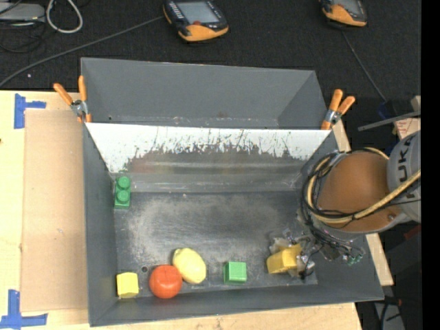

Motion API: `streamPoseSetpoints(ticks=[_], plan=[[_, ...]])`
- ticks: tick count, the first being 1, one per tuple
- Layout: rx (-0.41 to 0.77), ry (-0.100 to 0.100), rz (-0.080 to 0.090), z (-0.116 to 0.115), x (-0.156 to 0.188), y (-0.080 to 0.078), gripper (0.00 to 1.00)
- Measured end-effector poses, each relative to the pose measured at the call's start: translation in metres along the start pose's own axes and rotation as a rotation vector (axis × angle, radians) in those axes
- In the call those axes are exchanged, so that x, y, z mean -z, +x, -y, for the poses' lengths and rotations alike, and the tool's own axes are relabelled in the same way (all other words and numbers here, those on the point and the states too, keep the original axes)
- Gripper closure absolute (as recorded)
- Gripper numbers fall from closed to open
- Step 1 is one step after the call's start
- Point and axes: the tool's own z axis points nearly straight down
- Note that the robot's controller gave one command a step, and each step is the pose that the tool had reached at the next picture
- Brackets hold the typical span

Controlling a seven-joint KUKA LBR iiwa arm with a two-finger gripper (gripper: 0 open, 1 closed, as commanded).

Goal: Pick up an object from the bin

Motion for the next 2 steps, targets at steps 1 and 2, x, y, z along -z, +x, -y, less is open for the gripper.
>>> streamPoseSetpoints(ticks=[1,2], plan=[[0.002,0.000,0.000,-0.0002,-0.0001,-0.0001,1.00],[0.003,0.000,0.000,-0.0003,-0.0001,-0.0002,1.00]])
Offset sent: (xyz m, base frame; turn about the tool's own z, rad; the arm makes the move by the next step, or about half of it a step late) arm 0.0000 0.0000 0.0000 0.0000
